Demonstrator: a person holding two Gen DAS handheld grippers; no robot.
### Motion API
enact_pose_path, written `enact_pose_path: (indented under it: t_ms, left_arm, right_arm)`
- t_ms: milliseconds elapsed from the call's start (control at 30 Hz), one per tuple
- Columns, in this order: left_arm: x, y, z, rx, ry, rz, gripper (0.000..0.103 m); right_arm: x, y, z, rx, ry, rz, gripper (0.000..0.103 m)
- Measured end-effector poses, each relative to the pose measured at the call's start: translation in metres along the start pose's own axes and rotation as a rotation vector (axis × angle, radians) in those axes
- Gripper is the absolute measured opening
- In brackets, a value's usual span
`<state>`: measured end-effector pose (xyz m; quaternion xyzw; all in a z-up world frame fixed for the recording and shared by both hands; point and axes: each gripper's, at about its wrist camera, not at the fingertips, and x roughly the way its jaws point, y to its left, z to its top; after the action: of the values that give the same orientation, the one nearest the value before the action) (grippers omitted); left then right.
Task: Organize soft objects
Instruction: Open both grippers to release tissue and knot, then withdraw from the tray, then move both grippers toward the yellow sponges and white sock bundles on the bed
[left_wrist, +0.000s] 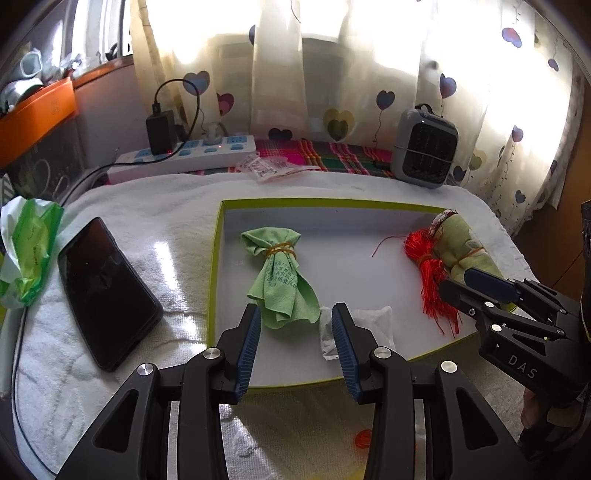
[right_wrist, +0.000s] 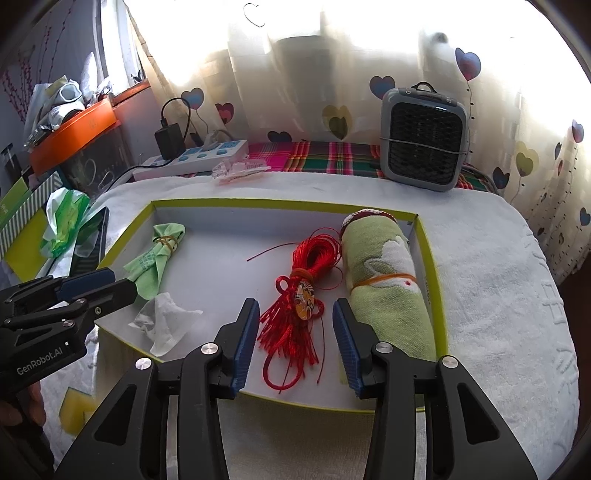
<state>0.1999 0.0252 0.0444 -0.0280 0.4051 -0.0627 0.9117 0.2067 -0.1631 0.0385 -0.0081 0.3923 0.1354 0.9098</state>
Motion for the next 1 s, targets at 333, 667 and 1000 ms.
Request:
enact_pose_path:
  t_ms: [333, 667, 1000]
  left_arm:
    - [-0.015, 0.0, -0.011, -0.017, -0.006, -0.004, 0.039]
    - [-0.036, 0.003, -0.023, -0.021, -0.032, 0.04, 0.039]
    - [-0.056, 0.002, -0.037, -0.008, -0.063, 0.083, 0.039]
  right_arm:
    - [-0.017, 0.004, -0.007, 0.005, -0.017, 0.005, 0.043]
    - [-0.035, 0.01, -0.02, 0.006, -0.036, 0.012, 0.043]
    - [-0.049, 0.013, -0.032, 0.014, -0.045, 0.016, 0.043]
